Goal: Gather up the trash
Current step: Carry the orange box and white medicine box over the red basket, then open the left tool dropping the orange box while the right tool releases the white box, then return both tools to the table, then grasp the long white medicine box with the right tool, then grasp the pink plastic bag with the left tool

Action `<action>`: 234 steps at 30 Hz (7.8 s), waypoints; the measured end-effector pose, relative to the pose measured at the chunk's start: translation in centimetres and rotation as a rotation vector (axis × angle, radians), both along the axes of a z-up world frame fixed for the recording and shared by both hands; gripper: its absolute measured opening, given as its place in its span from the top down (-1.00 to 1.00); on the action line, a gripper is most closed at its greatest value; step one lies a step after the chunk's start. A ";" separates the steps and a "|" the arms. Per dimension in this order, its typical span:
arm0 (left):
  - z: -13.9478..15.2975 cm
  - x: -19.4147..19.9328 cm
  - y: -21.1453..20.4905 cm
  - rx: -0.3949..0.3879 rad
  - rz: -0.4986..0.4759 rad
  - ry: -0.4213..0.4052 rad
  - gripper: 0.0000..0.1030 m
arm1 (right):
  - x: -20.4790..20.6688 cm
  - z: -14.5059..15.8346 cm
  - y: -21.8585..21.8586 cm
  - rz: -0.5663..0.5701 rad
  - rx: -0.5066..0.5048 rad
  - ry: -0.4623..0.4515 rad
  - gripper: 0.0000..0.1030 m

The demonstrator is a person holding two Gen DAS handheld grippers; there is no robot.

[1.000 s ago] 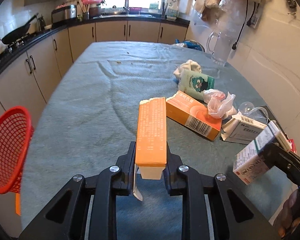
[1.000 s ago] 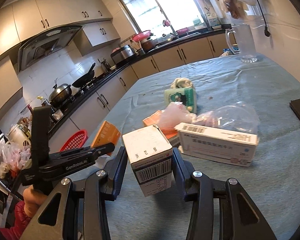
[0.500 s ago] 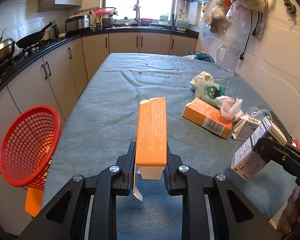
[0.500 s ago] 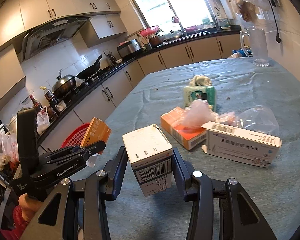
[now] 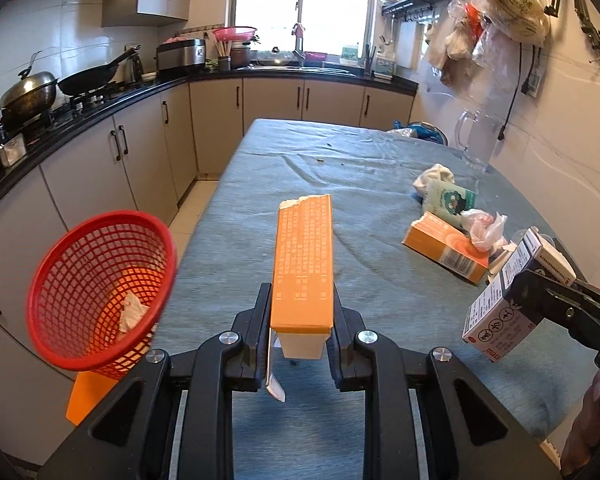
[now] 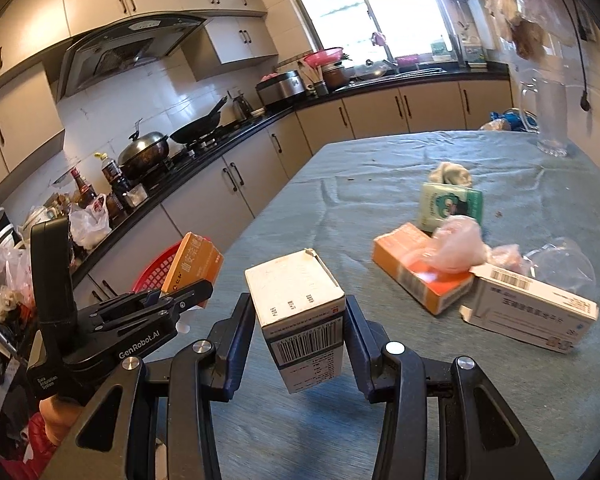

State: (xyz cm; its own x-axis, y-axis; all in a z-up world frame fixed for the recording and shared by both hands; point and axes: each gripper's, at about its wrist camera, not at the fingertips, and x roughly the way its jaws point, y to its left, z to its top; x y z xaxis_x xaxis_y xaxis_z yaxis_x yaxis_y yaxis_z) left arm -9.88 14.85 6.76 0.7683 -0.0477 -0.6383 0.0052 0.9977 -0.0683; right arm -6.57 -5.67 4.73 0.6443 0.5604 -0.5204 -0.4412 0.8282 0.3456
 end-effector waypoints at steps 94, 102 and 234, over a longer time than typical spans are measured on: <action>-3.2 0.1 20.1 -0.096 0.324 0.026 0.28 | 9.5 -1.7 22.1 0.249 -0.024 0.161 -0.01; -2.2 -0.5 17.8 -0.080 0.298 0.011 0.26 | 8.7 -1.4 19.7 0.226 -0.010 0.160 -0.05; -1.0 10.4 -18.3 -0.110 -0.454 0.156 0.70 | 1.0 -0.8 -18.1 -0.178 0.123 0.082 -0.11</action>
